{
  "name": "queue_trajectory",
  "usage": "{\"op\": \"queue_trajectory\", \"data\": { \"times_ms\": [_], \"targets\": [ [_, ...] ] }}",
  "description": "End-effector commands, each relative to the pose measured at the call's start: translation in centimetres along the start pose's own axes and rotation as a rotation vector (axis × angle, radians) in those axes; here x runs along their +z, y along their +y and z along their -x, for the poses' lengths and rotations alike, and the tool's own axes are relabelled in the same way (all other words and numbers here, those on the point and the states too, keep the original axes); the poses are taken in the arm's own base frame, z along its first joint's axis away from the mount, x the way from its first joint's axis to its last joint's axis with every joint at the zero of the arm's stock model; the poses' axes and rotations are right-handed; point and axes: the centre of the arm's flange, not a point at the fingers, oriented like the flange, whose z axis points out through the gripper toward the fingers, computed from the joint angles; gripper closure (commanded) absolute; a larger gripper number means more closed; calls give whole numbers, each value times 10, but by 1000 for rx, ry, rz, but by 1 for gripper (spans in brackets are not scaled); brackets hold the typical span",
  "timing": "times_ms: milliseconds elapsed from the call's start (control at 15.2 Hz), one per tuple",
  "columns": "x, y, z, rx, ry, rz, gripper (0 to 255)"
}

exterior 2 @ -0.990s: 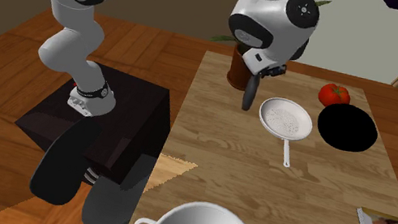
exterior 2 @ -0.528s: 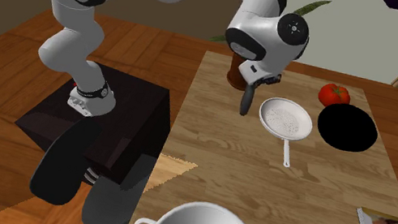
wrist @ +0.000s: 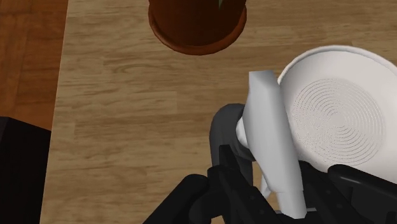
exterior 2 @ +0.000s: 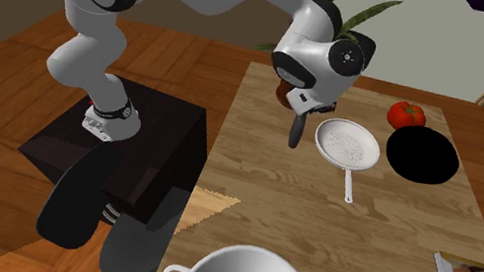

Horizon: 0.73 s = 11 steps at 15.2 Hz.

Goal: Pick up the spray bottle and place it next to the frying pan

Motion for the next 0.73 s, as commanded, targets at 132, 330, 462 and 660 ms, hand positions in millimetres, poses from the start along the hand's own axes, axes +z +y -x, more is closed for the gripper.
{"op": "queue_trajectory", "data": {
  "times_ms": [132, 330, 462, 660],
  "targets": [
    [18, 0, -11, 0, 0, -1, 255],
    [31, 0, -19, 0, 0, -1, 255],
    [40, 0, -25, 0, 0, -1, 255],
    [54, 0, -33, 0, 0, -1, 255]
  ]
}}
